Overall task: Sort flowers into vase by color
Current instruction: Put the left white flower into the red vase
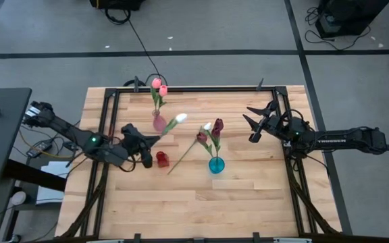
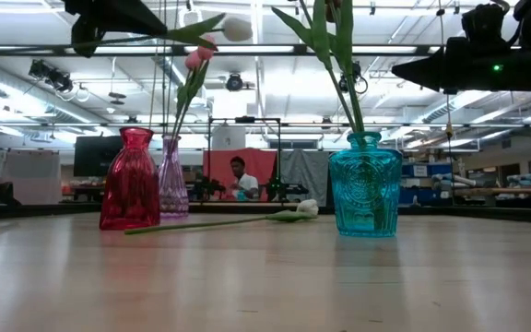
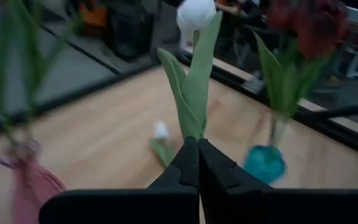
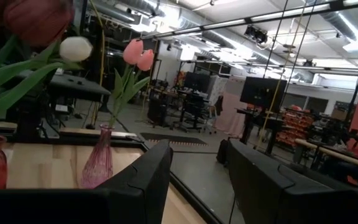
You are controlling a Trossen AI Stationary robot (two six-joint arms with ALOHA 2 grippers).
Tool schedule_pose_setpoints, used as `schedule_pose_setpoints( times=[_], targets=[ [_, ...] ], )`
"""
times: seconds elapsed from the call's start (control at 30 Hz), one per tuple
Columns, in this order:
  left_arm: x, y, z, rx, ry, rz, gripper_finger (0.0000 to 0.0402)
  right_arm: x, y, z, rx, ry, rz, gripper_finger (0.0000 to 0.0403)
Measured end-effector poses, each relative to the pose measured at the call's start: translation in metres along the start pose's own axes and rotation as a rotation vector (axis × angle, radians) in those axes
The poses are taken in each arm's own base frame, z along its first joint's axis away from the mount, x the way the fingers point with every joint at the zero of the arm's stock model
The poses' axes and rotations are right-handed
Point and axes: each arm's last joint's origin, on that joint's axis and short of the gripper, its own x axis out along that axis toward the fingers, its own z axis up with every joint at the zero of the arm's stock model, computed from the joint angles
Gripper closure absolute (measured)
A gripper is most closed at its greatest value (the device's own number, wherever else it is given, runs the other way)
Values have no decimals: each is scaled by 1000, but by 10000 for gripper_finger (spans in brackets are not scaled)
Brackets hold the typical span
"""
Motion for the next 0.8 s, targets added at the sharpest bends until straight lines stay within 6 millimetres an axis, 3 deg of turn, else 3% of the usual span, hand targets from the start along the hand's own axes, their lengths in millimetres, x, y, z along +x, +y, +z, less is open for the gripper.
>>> schedule_pose_setpoints(
  times=[0.3,0.53,0.8],
  targets=[
    [14,-29,-8,138,-96,-18,401,0,0,0,7,0,0,234],
    [20,-30,-25,111,-30,21,401,0,0,0,7,0,1,234],
    [14,-37,-23,134,-100,37,401,0,0,0,7,0,1,234]
  ],
)
